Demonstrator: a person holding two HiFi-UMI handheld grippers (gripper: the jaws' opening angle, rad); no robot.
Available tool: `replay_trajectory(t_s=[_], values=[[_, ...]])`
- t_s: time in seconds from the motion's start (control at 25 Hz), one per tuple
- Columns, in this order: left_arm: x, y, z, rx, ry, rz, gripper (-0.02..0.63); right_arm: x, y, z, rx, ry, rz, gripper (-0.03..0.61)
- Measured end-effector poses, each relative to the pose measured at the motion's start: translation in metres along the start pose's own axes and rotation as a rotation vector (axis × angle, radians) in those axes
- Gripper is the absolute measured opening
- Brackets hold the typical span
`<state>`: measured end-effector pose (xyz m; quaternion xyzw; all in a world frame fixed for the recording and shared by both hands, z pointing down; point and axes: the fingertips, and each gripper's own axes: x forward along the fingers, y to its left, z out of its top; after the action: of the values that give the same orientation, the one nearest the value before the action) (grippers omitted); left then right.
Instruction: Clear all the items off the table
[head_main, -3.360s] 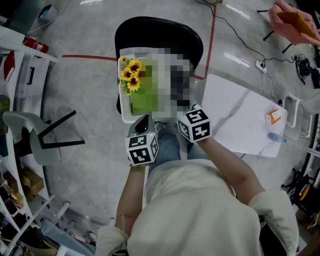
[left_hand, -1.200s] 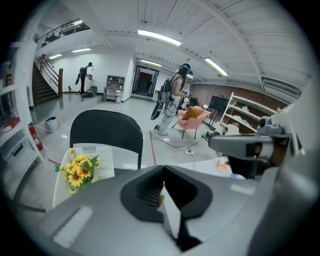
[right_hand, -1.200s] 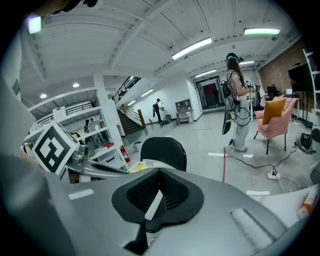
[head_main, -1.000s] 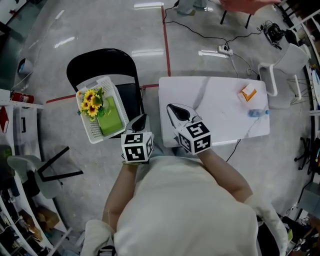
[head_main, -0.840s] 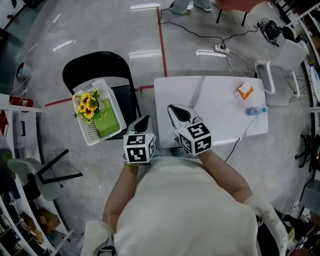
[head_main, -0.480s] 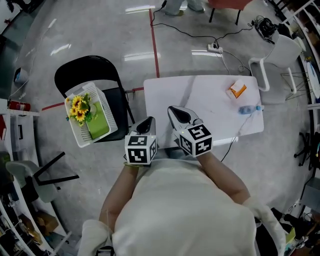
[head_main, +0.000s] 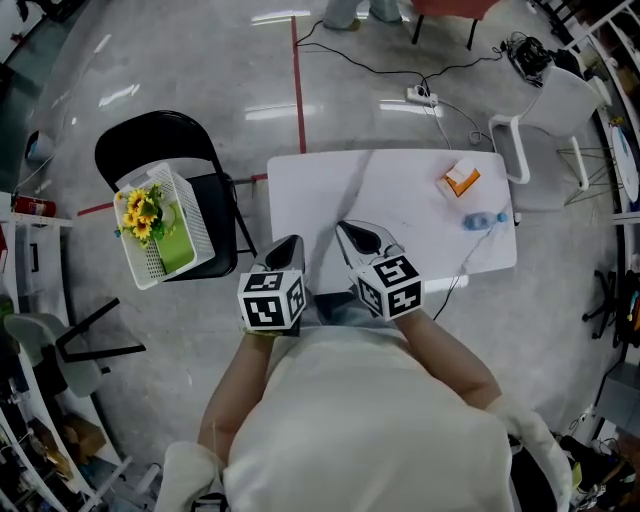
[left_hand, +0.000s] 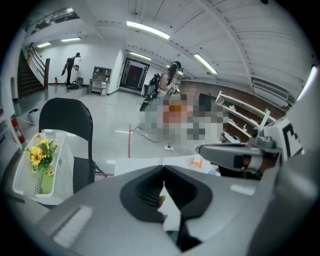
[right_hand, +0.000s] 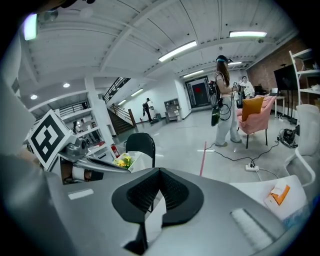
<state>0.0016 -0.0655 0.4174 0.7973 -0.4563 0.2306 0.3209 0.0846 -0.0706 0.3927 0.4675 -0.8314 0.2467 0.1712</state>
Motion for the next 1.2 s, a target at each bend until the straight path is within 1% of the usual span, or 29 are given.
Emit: replay_trajectory(t_s=[0.24, 0.36, 0.52, 0.76, 0.96, 1.2], values=[[0.009, -0.021, 0.002, -0.009, 0.003, -0.01, 0.009, -0.015, -0.012, -0.001, -0.003, -0.004, 0.009, -0.002], [0.01, -0.029, 0.004, -0.008, 0.006, -0.023, 0.009, -0.023, -0.017, -0.001, -0.007, -0.003, -0.006, -0.001], [0.008, -0.036, 0.004, 0.015, 0.013, -0.049, 0.009, -0.03, -0.018, -0.007, 0.015, -0.007, -0.034, -0.002], [0.003, -0.042, 0.001, 0.061, 0.04, -0.103, 0.009, -0.042, -0.018, -0.014, 0.065, -0.03, -0.114, -0.002], [0.0, -0.049, -0.003, 0.131, 0.068, -0.164, 0.009, -0.055, -0.02, -0.024, 0.133, -0.055, -0.202, -0.002], [-0.007, -0.053, -0.008, 0.186, 0.084, -0.215, 0.009, -0.069, -0.011, -0.035, 0.189, -0.071, -0.273, -0.002]])
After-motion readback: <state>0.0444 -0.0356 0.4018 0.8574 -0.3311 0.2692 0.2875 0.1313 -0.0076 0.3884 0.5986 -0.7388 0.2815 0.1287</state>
